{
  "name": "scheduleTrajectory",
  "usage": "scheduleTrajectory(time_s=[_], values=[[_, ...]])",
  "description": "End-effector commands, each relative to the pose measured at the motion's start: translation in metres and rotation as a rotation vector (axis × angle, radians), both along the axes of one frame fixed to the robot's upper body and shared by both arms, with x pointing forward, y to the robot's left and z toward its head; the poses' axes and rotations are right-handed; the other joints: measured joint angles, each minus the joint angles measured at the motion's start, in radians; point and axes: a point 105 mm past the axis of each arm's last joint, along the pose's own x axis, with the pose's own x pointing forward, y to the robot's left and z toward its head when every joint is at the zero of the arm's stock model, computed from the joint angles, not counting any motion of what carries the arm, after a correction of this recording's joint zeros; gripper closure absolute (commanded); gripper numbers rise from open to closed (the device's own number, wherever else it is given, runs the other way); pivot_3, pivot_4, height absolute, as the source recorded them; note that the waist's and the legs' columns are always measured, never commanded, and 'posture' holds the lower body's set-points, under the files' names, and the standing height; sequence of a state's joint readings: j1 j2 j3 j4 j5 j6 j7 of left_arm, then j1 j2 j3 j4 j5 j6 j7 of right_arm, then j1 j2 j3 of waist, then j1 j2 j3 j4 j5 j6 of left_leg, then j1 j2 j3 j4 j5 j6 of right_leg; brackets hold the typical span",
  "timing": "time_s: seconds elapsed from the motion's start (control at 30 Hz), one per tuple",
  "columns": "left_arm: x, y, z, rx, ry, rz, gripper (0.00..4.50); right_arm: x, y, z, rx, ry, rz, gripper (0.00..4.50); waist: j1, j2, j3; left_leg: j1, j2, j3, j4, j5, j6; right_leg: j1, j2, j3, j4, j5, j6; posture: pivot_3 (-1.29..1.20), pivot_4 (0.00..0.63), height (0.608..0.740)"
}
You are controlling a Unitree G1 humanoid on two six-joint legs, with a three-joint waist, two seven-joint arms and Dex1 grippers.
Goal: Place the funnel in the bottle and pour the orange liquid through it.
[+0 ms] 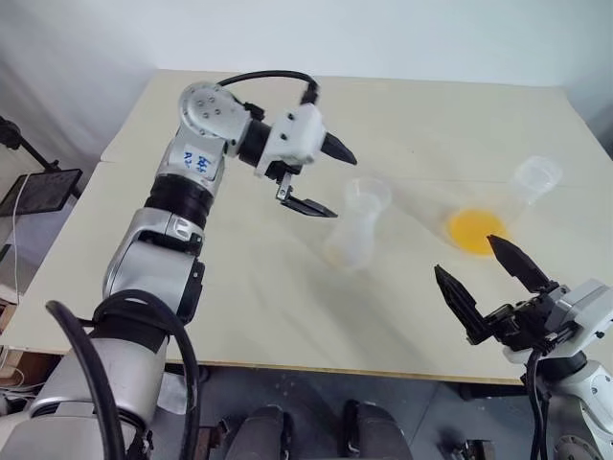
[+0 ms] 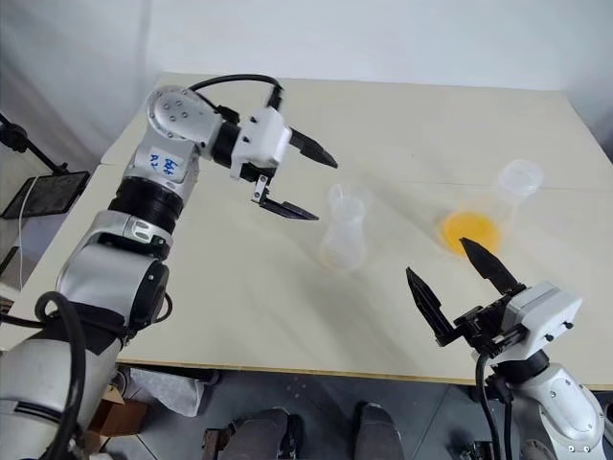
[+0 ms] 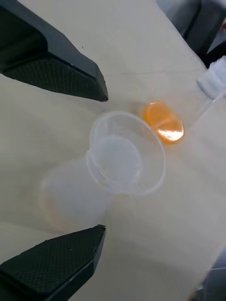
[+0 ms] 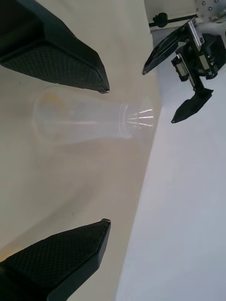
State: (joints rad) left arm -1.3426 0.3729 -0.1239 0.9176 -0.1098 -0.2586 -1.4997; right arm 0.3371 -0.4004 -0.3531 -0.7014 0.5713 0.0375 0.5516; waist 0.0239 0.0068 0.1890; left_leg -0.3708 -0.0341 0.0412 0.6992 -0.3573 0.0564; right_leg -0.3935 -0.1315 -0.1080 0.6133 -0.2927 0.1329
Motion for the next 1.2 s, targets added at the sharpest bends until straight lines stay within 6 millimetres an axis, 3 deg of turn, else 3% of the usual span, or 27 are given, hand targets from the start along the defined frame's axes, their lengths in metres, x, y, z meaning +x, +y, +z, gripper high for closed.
scheduleTrajectory(time_s=[0.03,0.17,0.4,0.53,0.73,0.83,0.97,1.07,1.2], values=[[-0.002,0.027,0.01,-0.15,0.051,0.029,0.04,-0.006,-0.019,0.009,-0.005,-0.065,-0.109,0.0,-0.001,0.0,0.0,0.0,0.0,0.0,0.0,0.0,0.0,0.0,0.0,0.0,0.0,0.0,0.0,0.0,0.15,0.74],[-0.008,0.085,-0.014,-0.391,0.167,0.16,0.04,-0.017,-0.065,0.006,0.026,-0.066,-0.309,0.0,-0.011,0.002,-0.001,0.002,0.0,0.0,-0.001,0.0,0.0,-0.001,-0.001,0.001,0.004,0.0,0.0,0.0,0.15,0.74],[-0.037,0.115,-0.056,-0.45,0.24,0.339,0.04,-0.036,-0.109,-0.006,0.067,-0.043,-0.49,0.0,0.002,0.001,-0.001,0.002,-0.002,-0.006,0.002,0.0,0.0,0.002,-0.003,0.005,0.004,0.0,0.0,0.0,0.15,0.74],[-0.052,0.118,-0.07,-0.473,0.282,0.399,0.04,-0.031,-0.116,-0.01,0.092,-0.024,-0.517,0.0,-0.002,0.002,-0.001,0.003,-0.002,-0.006,0.001,0.0,-0.001,0.002,-0.003,0.009,0.005,0.0,0.0,0.0,0.15,0.74],[-0.064,0.113,-0.078,-0.485,0.314,0.434,0.04,0.001,-0.117,-0.008,0.103,0.049,-0.51,0.0,-0.004,0.003,-0.002,0.004,-0.001,-0.005,0.001,0.0,-0.001,0.001,-0.002,0.012,0.005,0.0,-0.001,0.0,0.15,0.74],[-0.07,0.109,-0.082,-0.481,0.318,0.435,0.04,0.038,-0.12,-0.006,0.076,0.17,-0.515,0.0,-0.004,0.004,-0.002,0.004,-0.001,-0.004,0.0,-0.001,-0.002,0.001,-0.002,0.012,0.005,-0.001,-0.001,0.0,0.15,0.74],[-0.075,0.103,-0.082,-0.487,0.321,0.436,0.04,0.062,-0.123,-0.002,0.068,0.246,-0.514,0.0,0.0,0.004,-0.002,0.003,0.0,-0.004,0.0,-0.001,-0.002,0.0,-0.002,0.01,0.005,-0.002,-0.003,0.0,0.15,0.74],[-0.08,0.097,-0.084,-0.479,0.328,0.423,0.04,0.095,-0.128,0.014,0.106,0.258,-0.516,0.0,-0.003,0.004,-0.002,0.003,0.001,-0.004,0.0,0.0,-0.003,0.001,-0.002,0.008,0.005,-0.002,-0.004,0.0,0.15,0.74],[-0.081,0.097,-0.081,-0.487,0.318,0.433,0.04,0.114,-0.131,0.026,0.185,0.245,-0.52,0.0,-0.002,0.004,-0.002,0.002,0.001,-0.003,0.0,0.0,-0.002,0.0,-0.002,0.006,0.004,-0.002,-0.004,0.0,0.15,0.74]])
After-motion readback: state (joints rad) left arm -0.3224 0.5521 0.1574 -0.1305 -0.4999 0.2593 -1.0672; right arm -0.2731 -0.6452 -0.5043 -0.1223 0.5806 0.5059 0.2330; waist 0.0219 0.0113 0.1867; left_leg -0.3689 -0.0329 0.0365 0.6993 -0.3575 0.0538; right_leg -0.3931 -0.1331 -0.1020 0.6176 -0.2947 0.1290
